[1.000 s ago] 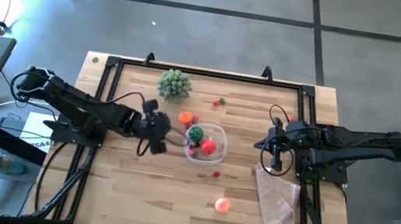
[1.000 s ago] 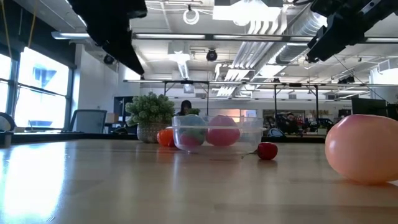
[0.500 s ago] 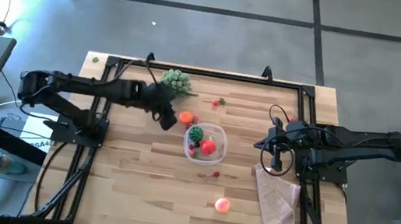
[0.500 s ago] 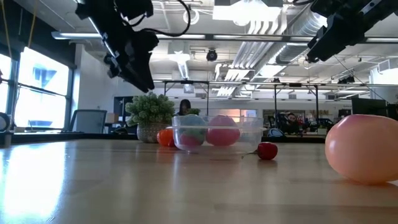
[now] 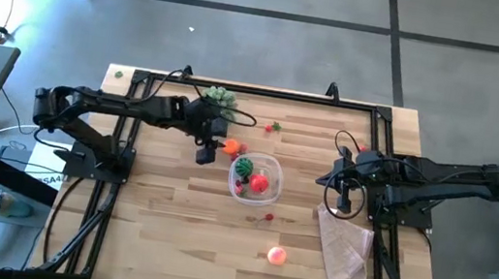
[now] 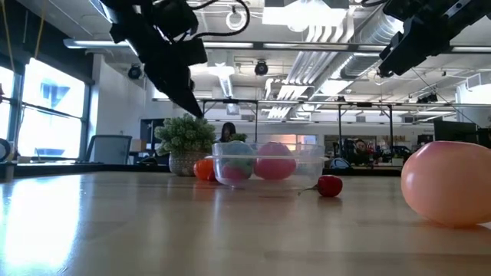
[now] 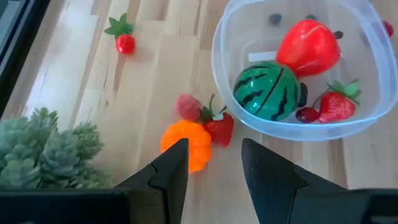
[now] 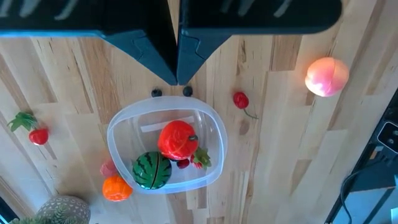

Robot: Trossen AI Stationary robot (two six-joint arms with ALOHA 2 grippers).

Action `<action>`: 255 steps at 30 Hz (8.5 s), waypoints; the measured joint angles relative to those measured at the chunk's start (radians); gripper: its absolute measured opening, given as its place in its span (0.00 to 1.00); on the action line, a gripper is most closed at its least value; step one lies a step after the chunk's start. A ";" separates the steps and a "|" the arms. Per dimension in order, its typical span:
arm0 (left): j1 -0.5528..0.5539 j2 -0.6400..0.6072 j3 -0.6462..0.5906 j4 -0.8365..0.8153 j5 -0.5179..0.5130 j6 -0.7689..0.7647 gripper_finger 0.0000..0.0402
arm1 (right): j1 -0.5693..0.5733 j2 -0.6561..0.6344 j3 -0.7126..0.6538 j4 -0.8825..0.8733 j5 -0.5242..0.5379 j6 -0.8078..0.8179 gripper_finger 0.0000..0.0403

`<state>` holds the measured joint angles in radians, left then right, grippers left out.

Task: Pick and placing Produce into tupperware
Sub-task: Put the pumpkin into the transparent container

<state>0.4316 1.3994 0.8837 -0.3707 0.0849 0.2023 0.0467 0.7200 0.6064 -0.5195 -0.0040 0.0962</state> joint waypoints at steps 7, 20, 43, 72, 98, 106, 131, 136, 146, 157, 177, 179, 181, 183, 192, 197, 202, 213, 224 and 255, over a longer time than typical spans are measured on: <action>0.001 0.082 0.000 0.035 -0.051 0.003 0.34 | 0.000 0.000 0.000 0.000 0.000 0.000 0.00; 0.001 0.169 0.000 0.070 -0.097 0.029 0.36 | 0.000 0.000 0.000 0.001 0.000 0.000 0.00; 0.092 0.211 -0.001 0.112 0.038 0.061 0.66 | 0.000 0.000 0.000 0.000 0.000 0.000 0.00; 0.092 0.341 0.000 0.197 0.061 0.111 0.65 | 0.000 0.000 0.000 0.001 0.000 0.000 0.00; 0.092 0.349 0.000 0.221 0.080 0.104 0.83 | 0.000 0.000 0.000 0.000 0.000 0.000 0.00; 0.092 0.382 0.001 0.261 0.079 0.108 0.79 | 0.000 0.000 0.000 0.000 0.000 0.000 0.00; 0.083 0.388 0.000 0.262 0.060 0.104 0.61 | 0.000 0.000 0.000 0.000 0.000 0.000 0.00; 0.083 0.388 0.000 0.262 0.060 0.105 0.61 | 0.000 0.000 0.000 0.000 0.000 0.000 0.00; 0.083 0.387 0.000 0.261 0.060 0.104 0.58 | 0.000 0.000 0.000 0.000 0.000 0.000 0.00; 0.085 0.376 0.000 0.254 0.081 0.065 0.62 | 0.000 0.000 0.000 0.000 0.000 0.000 0.00; 0.085 0.261 0.001 0.169 0.126 0.028 0.61 | 0.000 0.000 0.000 0.001 0.000 0.000 0.00; 0.085 0.258 0.001 0.164 0.136 0.028 0.60 | 0.000 0.000 0.000 0.000 0.000 0.000 0.00; 0.079 0.257 0.001 0.165 0.138 0.027 0.59 | 0.000 0.000 0.000 0.001 0.000 0.000 0.00; 0.076 0.254 0.001 0.163 0.139 0.027 0.58 | 0.000 0.000 0.000 0.000 0.000 0.000 0.00; 0.032 0.170 0.002 0.170 0.125 0.023 0.59 | 0.000 0.000 0.000 0.001 0.000 0.000 0.00; -0.025 0.120 0.002 0.209 0.100 0.009 0.59 | 0.000 0.000 0.000 0.000 0.000 0.000 0.00; -0.109 0.117 0.060 0.183 0.016 0.006 0.59 | 0.000 0.000 0.000 0.000 0.000 0.000 0.00; -0.310 0.146 0.102 0.179 -0.120 -0.017 0.60 | 0.000 0.000 0.000 0.000 0.000 0.000 0.00; -0.359 0.278 0.101 0.203 -0.112 -0.077 0.60 | 0.000 0.000 0.000 0.000 0.000 0.000 0.00; -0.359 0.354 0.100 0.245 -0.143 -0.054 0.64 | 0.000 0.000 0.000 0.000 0.000 0.000 0.00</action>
<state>0.0727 1.7538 0.9840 -0.1261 -0.0582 0.1482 0.0467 0.7200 0.6064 -0.5193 -0.0040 0.0963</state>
